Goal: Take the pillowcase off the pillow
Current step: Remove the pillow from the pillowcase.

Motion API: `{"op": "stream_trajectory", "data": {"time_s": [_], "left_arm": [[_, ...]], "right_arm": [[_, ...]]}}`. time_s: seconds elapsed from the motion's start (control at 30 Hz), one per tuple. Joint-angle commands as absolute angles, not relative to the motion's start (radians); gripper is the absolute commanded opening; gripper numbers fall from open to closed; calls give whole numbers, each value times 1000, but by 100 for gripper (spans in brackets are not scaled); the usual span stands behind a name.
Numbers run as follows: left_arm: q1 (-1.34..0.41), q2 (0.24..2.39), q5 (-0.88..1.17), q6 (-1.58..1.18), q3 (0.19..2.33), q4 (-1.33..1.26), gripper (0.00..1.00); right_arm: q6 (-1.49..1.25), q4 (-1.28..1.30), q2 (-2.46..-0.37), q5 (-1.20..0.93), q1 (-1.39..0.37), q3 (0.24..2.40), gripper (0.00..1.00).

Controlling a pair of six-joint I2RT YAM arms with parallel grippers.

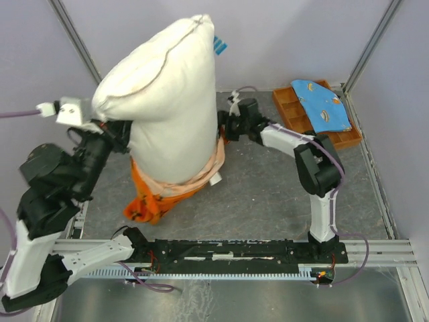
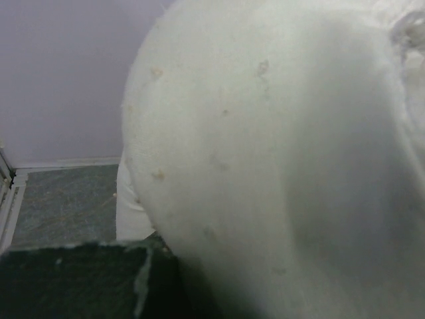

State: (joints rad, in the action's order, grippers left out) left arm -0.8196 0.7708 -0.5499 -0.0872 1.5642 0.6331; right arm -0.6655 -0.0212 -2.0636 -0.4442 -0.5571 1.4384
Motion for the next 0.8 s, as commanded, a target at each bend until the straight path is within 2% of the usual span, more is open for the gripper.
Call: {"op": "stream_trajectory", "data": {"time_s": [0.0, 0.07, 0.13, 0.2, 0.23, 0.3, 0.37, 0.43, 0.5, 0.57, 0.63, 0.7, 0.77], "left_arm": [[-821, 860, -619, -116, 1621, 226, 3], [-819, 911, -629, -112, 1621, 172, 3], [-820, 975, -658, -95, 1646, 134, 3], [-820, 1057, -715, -71, 1692, 126, 3], [-819, 1093, -741, -63, 1712, 124, 3], [-819, 1155, -747, -59, 1732, 104, 3], [-819, 1215, -766, -68, 1757, 94, 3], [-819, 1298, -793, -61, 1804, 95, 3], [-819, 1363, -825, -33, 1866, 98, 3], [-820, 1447, -872, 6, 1942, 113, 3], [-819, 1558, -919, 50, 2035, 146, 3], [-818, 1642, -959, 82, 2148, 178, 3], [-815, 1715, -981, 82, 2249, 225, 3]], "right_arm": [[-645, 57, -1984, -662, -490, 1620, 83], [-632, 121, -1996, -772, -479, 1706, 85], [-689, 44, -1938, -770, -451, 1659, 89], [-922, -278, -1868, -820, -383, 1523, 97], [-1097, -523, -1857, -845, -345, 1455, 100], [-1422, -907, -1893, -867, -272, 1405, 99], [-1591, -1104, -1909, -859, -224, 1394, 99], [-1483, -981, -1830, -825, -205, 1312, 99], [-1146, -584, -1662, -705, -212, 1234, 99], [-821, -244, -1462, -449, -264, 1165, 99], [-663, -171, -1309, -262, -335, 1092, 99], [-602, -170, -1226, -264, -393, 1056, 100], [-540, -168, -1199, -349, -464, 1054, 92]]}}
